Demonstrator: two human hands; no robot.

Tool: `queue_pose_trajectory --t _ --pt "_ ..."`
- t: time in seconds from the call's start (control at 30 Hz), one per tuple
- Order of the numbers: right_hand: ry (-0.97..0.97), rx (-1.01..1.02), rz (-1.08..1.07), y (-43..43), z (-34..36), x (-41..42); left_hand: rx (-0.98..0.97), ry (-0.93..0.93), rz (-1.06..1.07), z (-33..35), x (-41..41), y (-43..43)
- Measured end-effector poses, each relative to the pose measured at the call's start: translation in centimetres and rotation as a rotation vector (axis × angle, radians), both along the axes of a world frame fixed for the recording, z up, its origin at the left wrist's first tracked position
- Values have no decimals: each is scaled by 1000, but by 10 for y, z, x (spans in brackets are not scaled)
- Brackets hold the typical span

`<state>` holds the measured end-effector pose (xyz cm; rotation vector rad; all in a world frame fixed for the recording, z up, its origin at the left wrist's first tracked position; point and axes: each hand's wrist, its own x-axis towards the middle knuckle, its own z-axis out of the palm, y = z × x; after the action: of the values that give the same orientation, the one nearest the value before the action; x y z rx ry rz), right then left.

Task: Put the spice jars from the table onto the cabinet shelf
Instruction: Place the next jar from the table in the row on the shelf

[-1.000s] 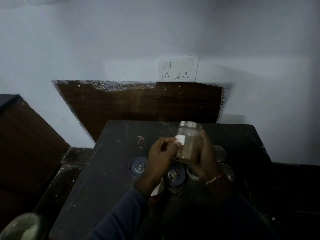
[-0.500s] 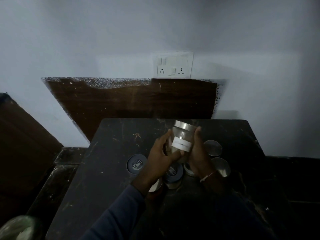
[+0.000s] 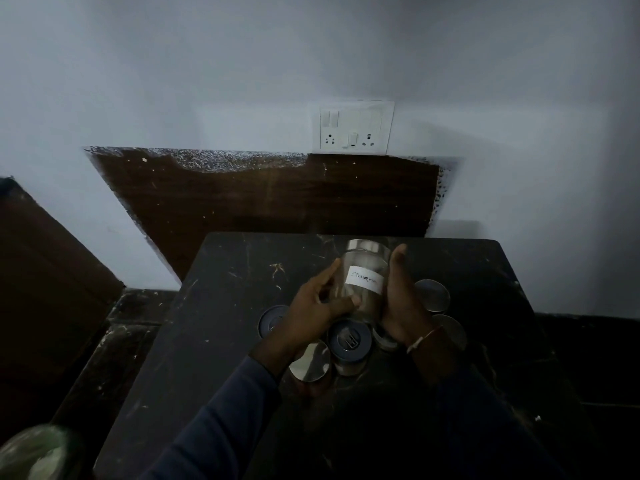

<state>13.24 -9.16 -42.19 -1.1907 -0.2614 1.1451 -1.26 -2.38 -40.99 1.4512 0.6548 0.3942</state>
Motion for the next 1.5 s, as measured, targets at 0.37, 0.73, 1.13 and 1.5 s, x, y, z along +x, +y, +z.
queue_pose_trajectory --t 0.37,0.73,1.13,1.5 --pt "-84 69 118 18 20 -8 -98 -97 4 9 -14 20" --pt "-870 292 106 75 189 -16 444 -372 243 136 -21 82" --pt "-1436 704 -97 202 461 -48 1022 -463 229 419 -48 222" --pt "-1599 350 -156 327 483 -14 1225 -55 286 451 -4 343"
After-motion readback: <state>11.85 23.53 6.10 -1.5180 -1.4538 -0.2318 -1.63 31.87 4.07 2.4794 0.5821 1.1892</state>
